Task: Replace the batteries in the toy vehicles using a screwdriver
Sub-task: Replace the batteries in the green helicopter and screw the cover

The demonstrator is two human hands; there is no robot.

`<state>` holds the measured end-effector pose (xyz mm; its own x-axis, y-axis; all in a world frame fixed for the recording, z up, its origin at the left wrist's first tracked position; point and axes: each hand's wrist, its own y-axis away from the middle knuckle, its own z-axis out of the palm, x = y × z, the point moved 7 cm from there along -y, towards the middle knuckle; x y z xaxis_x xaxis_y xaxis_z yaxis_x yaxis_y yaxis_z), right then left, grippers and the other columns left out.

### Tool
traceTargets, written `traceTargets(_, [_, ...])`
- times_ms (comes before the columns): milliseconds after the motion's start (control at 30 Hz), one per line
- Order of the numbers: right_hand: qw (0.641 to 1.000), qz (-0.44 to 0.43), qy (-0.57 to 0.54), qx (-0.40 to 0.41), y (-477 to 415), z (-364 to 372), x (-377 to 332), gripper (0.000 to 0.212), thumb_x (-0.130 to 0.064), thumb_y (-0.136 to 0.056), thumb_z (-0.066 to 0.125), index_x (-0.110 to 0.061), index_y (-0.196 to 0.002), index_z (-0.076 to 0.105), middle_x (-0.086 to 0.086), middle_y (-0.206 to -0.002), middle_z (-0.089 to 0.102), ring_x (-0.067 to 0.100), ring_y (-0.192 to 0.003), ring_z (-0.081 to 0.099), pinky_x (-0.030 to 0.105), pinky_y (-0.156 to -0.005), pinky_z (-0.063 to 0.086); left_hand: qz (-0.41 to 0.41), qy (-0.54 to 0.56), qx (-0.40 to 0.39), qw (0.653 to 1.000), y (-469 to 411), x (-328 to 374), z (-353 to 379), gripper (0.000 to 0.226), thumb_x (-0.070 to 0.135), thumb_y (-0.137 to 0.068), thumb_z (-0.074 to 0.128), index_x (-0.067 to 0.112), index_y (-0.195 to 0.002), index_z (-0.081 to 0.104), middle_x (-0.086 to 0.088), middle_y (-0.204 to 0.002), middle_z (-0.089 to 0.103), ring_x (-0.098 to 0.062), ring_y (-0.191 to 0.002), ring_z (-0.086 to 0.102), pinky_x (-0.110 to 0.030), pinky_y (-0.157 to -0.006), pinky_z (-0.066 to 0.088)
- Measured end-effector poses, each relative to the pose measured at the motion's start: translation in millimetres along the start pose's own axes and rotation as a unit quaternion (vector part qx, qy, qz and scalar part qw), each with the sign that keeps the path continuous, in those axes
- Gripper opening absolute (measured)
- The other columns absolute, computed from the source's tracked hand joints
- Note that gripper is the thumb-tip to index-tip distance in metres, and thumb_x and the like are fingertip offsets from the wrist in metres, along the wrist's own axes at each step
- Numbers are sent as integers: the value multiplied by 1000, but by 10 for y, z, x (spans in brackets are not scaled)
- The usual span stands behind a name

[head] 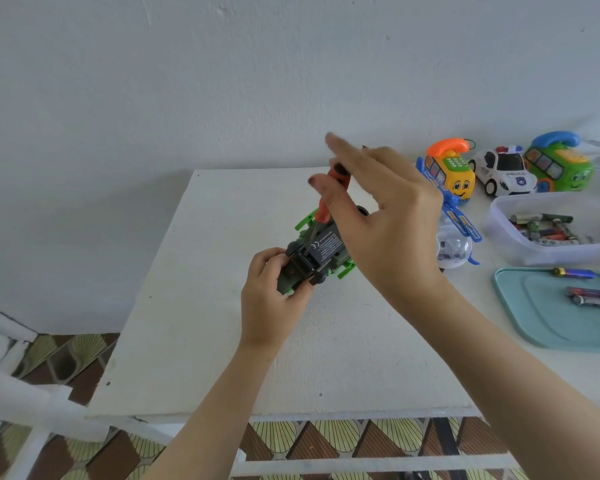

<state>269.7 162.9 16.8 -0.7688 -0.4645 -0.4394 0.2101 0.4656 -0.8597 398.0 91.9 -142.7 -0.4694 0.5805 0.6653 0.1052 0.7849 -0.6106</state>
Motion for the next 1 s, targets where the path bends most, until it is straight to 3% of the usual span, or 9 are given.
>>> traceTargets(133, [997, 23, -23, -65, 9, 57, 47, 25, -7, -93, 53, 1, -114, 63, 8, -89, 69, 15, -97, 65, 32, -90, 49, -3, -2, 0, 1000, 1, 0, -3, 36, 6, -63, 89, -1, -93, 69, -10, -102, 63, -5, -90, 53, 0, -76, 41])
traceTargets(200, [999, 23, -29, -39, -3, 14, 31, 24, -17, -89, 64, -3, -107, 70, 8, -87, 69, 8, -107, 58, 25, -95, 46, 3, -4, 1, 1000, 3, 18, -9, 37, 6, -63, 89, -2, -92, 68, -11, -102, 63, -2, -89, 51, 1, -77, 40])
traceTargets(300, [999, 24, -29, 22, 0, -67, 29, 20, -19, -80, 75, -6, -96, 75, 7, -78, 66, 0, -84, 57, 12, -83, 43, 7, -1, 5, 1000, 1, 24, -12, 37, 5, -63, 88, -2, -92, 68, -12, -101, 63, 1, -90, 49, 2, -77, 40])
traceTargets(400, [998, 43, -45, 1, 18, -52, 78, 19, -5, -86, 66, -2, -104, 72, 5, -73, 68, 9, -74, 61, 19, -81, 49, -2, 3, 5, 1000, 1, 7, -11, 35, 6, -64, 88, -2, -93, 69, -10, -103, 63, 2, -91, 50, 0, -78, 41])
traceTargets(567, [993, 67, -83, -57, 56, 7, 90, 24, -7, -91, 58, -3, -113, 67, 11, -94, 70, -1, -110, 57, 22, -80, 50, -11, -1, 3, 1000, 1, -13, -8, 33, 7, -65, 88, 0, -91, 68, -8, -103, 63, 1, -89, 50, 1, -75, 41])
traceTargets(667, [993, 77, -87, -20, 28, -31, 101, 29, -20, -79, 75, -9, -106, 73, 5, -89, 65, -13, -100, 48, 11, -84, 40, -5, 1, 2, 1000, -1, 13, -9, 35, 7, -64, 88, -1, -91, 68, -9, -102, 63, 2, -90, 50, 1, -76, 40])
traceTargets(767, [994, 89, -69, 9, 27, -44, 123, 27, -17, -79, 75, -10, -106, 73, 4, -78, 67, -8, -84, 52, 6, -79, 37, -2, 4, 6, 1000, -1, 26, -20, 36, 8, -64, 88, -2, -93, 69, -10, -103, 63, 1, -91, 50, 1, -78, 40])
traceTargets(900, [988, 106, -102, -42, 55, 32, 160, 28, -5, -91, 57, -6, -118, 62, 1, -89, 68, 7, -84, 65, 13, -78, 48, -5, 2, 6, 1000, 1, 17, -18, 35, 9, -64, 89, -2, -91, 69, -10, -103, 63, 2, -90, 50, 1, -77, 40])
traceTargets(1000, [996, 56, -61, -41, 34, 11, 75, 26, -14, -90, 60, -5, -113, 67, 8, -101, 69, 3, -101, 61, 15, -83, 47, -7, 1, 3, 1000, 3, 19, -17, 35, 10, -65, 88, -2, -91, 68, -9, -102, 63, 2, -90, 50, 1, -77, 40])
